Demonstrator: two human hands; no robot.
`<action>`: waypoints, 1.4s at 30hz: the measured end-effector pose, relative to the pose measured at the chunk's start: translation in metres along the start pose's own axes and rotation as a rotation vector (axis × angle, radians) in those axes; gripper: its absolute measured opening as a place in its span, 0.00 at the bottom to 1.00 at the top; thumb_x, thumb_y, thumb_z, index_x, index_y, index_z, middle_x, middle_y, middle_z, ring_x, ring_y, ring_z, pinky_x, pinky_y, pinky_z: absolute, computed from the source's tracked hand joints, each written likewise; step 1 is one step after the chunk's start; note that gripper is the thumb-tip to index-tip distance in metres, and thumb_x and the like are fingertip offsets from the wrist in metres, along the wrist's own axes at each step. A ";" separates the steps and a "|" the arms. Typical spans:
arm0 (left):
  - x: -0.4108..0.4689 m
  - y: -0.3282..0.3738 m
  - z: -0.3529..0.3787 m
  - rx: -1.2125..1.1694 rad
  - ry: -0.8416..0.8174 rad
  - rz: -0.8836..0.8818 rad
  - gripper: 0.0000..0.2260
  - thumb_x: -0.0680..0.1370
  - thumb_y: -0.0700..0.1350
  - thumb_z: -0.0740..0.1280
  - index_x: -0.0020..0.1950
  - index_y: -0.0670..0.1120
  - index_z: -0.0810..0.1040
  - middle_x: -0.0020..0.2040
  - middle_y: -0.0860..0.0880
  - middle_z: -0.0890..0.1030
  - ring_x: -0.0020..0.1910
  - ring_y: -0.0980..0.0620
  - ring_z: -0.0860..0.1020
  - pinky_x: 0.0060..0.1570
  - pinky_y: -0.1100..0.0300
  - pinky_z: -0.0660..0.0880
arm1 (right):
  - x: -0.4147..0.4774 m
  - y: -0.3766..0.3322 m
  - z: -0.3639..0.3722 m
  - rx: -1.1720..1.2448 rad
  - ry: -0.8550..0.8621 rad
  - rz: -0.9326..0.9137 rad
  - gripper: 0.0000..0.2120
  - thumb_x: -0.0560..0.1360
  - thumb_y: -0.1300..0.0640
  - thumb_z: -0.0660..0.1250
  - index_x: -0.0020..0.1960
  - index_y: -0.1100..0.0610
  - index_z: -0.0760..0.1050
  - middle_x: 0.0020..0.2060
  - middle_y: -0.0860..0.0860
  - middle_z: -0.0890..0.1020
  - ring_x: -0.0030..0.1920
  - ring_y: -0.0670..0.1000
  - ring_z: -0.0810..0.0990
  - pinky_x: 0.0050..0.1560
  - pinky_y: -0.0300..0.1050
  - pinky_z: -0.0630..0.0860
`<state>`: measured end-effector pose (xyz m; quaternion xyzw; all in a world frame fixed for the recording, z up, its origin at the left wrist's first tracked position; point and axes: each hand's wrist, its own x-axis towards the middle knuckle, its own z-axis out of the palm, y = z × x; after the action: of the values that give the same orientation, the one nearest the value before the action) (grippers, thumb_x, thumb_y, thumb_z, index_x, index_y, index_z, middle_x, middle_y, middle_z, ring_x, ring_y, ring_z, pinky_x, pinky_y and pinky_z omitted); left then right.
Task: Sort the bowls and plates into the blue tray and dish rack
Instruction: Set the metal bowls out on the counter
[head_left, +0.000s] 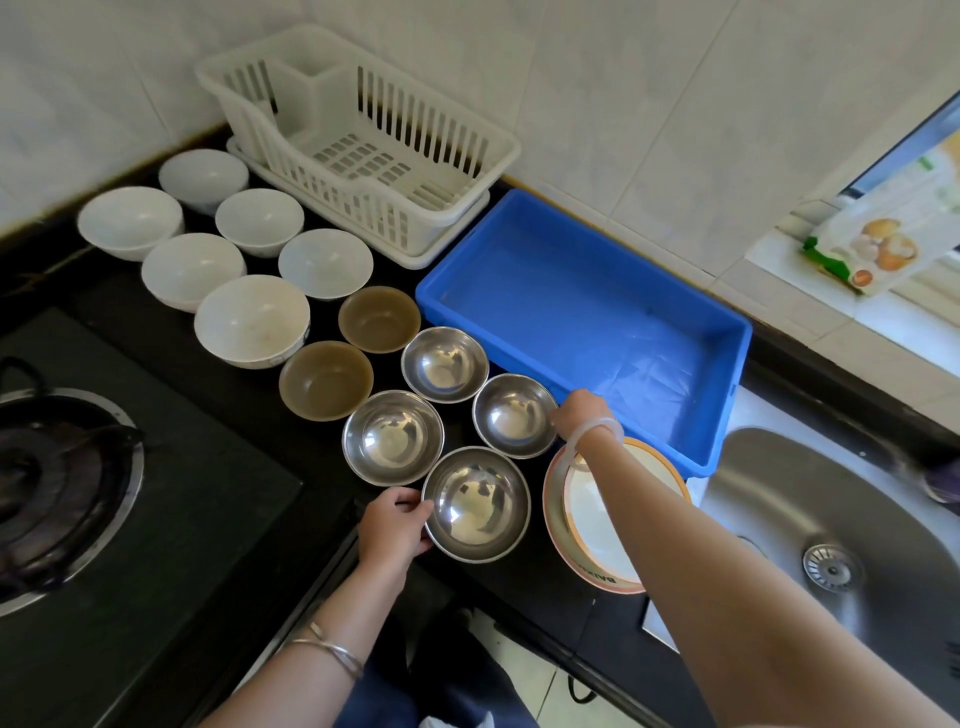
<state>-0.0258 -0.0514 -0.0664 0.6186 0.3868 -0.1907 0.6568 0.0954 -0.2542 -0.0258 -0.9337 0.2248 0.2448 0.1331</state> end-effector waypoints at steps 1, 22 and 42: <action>0.001 -0.001 0.000 -0.001 -0.001 0.000 0.04 0.75 0.35 0.66 0.45 0.44 0.75 0.45 0.43 0.80 0.44 0.46 0.80 0.39 0.53 0.79 | 0.000 0.000 0.000 -0.009 0.003 -0.003 0.06 0.75 0.65 0.56 0.40 0.61 0.69 0.39 0.55 0.73 0.39 0.58 0.73 0.40 0.45 0.69; -0.012 0.032 -0.004 0.481 0.036 0.339 0.09 0.77 0.44 0.64 0.56 0.47 0.78 0.50 0.51 0.80 0.47 0.53 0.77 0.40 0.66 0.72 | -0.028 0.024 -0.011 0.156 0.201 -0.156 0.11 0.74 0.62 0.55 0.33 0.60 0.67 0.29 0.55 0.70 0.32 0.57 0.64 0.27 0.43 0.59; -0.034 0.045 0.139 0.960 -0.350 0.672 0.14 0.75 0.44 0.66 0.61 0.47 0.74 0.53 0.49 0.81 0.51 0.50 0.78 0.45 0.58 0.73 | -0.091 0.161 0.025 0.434 0.402 0.180 0.12 0.75 0.59 0.65 0.58 0.57 0.77 0.46 0.57 0.84 0.47 0.59 0.81 0.44 0.46 0.73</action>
<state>0.0232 -0.1857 -0.0202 0.8932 -0.0723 -0.2248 0.3827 -0.0642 -0.3522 -0.0223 -0.8896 0.3753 0.0125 0.2601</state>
